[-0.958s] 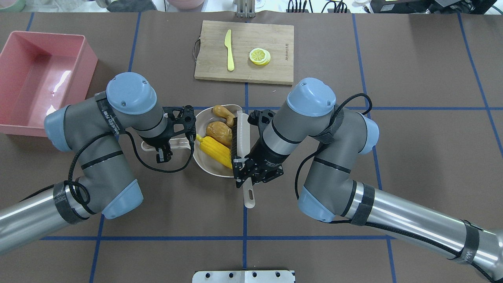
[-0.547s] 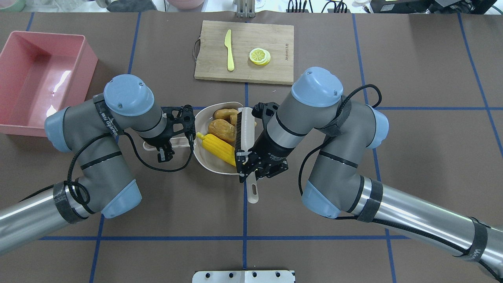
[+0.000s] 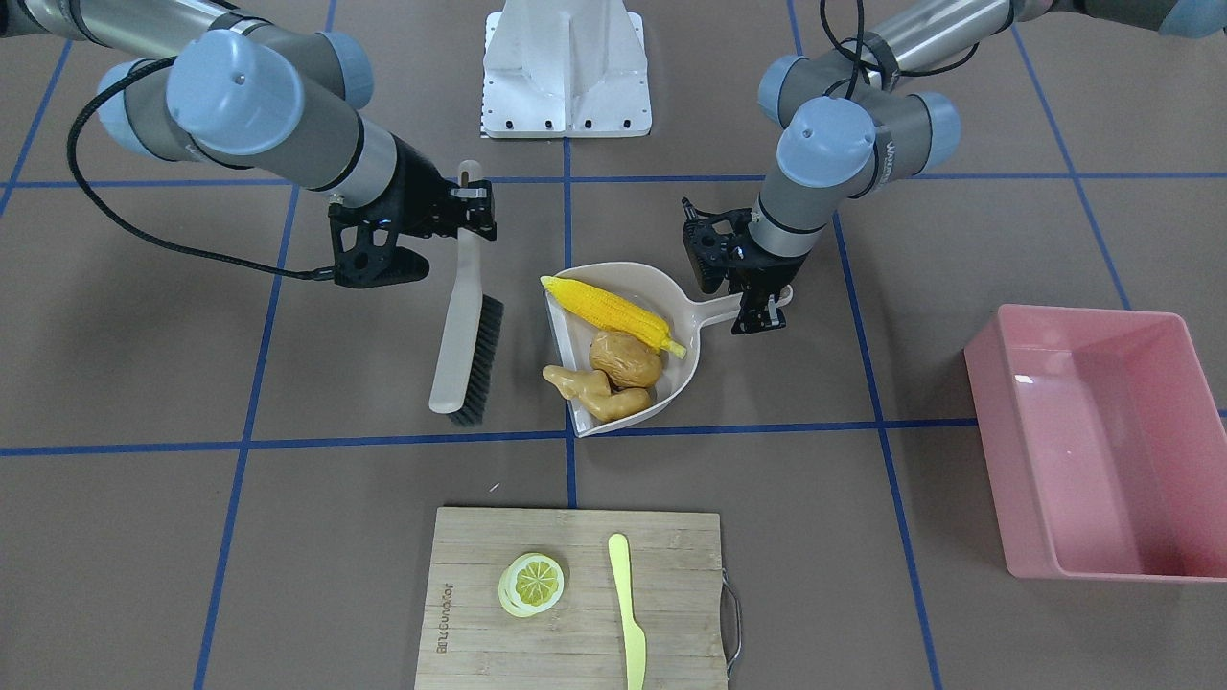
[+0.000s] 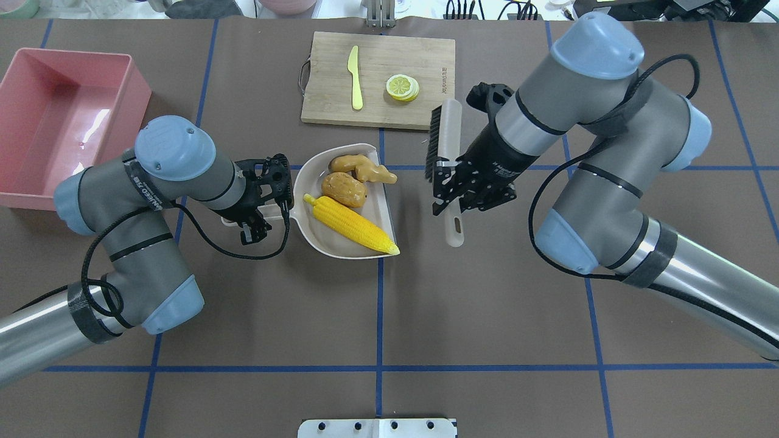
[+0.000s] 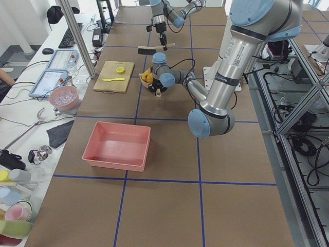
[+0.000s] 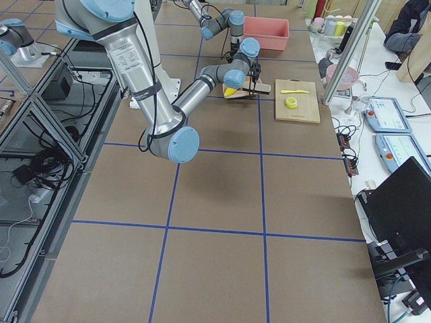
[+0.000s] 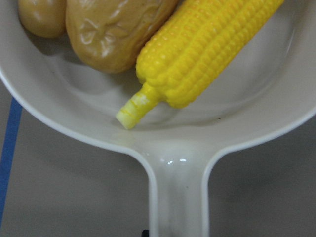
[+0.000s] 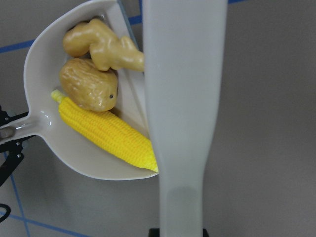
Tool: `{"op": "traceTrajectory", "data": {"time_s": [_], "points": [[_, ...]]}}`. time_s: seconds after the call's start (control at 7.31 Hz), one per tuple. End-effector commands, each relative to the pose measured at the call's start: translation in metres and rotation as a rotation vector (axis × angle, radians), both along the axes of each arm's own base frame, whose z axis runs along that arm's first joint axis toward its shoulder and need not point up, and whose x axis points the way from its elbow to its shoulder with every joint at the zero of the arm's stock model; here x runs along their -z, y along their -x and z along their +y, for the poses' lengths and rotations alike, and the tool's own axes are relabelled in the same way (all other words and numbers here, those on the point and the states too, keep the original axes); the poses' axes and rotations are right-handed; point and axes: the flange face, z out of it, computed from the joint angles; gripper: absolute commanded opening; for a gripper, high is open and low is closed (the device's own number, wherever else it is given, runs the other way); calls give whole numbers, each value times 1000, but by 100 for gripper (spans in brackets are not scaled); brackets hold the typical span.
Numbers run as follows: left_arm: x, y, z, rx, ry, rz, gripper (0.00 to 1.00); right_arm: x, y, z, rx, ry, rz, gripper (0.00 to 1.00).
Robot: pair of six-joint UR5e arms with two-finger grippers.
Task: Sweep and dump trash into bin
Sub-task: 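Lift the dustpan toward the pink bin with the left gripper while the right withdraws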
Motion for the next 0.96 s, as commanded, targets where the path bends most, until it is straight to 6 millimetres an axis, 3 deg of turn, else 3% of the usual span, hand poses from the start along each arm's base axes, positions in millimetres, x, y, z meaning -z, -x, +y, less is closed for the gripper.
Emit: {"op": "traceTrajectory", "data": {"time_s": [0.0,0.14,0.27,0.55,0.68,0.82], "points": [[7,34,-22,56,-28,58,0,-49,-45,-20,-29,-55,30,0],[13,51,-30,62,-21,80,0,-81,-67,-18,-17,-99,53,0],[12,73,-44,75,-1,95,0,-101,-91,-17,2,-142,84,0],[4,141,-64,145,64,132,0,-112,-136,-23,78,-209,186,0],[-4,174,-69,185,150,160,0,-133,-157,-29,129,-238,252,0],[-15,213,-68,266,207,171,0,-182,-174,-20,193,-259,328,0]]}}
